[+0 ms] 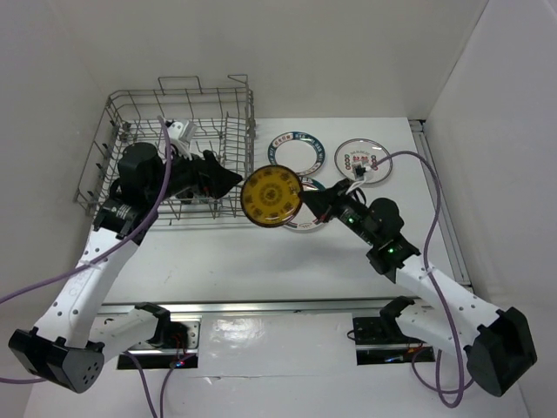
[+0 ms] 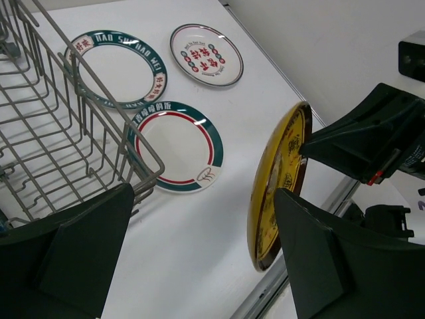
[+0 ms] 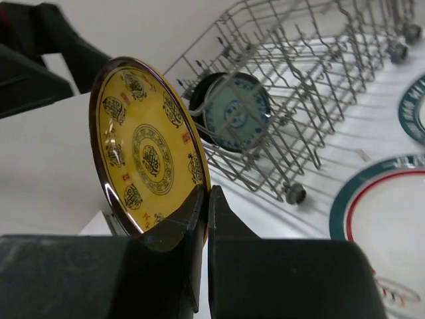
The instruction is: Load the plates into the dish rack
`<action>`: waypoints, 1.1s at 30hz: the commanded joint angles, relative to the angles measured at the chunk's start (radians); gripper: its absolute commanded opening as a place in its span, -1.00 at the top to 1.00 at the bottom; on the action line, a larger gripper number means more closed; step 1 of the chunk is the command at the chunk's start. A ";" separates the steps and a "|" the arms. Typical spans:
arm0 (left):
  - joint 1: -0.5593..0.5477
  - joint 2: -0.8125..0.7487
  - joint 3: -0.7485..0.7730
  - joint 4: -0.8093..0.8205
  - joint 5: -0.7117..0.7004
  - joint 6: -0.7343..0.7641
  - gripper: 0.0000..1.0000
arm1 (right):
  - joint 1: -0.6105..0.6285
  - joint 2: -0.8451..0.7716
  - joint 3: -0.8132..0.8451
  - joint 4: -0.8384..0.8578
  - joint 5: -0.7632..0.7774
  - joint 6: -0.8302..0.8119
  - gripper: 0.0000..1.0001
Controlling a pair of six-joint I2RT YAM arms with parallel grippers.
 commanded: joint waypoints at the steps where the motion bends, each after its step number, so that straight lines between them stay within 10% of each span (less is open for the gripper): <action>1: -0.001 0.016 0.053 0.028 0.052 0.017 -1.00 | 0.057 0.060 0.072 0.128 0.031 -0.123 1.00; 23: -0.011 0.058 0.053 0.018 0.095 0.035 -0.42 | 0.080 0.203 0.220 0.206 0.016 -0.090 1.00; 30: -0.011 0.055 0.075 0.009 0.078 0.035 0.98 | 0.080 0.214 0.230 0.216 -0.007 -0.079 1.00; 33: -0.011 0.021 0.075 0.000 -0.014 0.026 1.00 | 0.080 0.224 0.230 0.206 0.012 -0.070 -0.68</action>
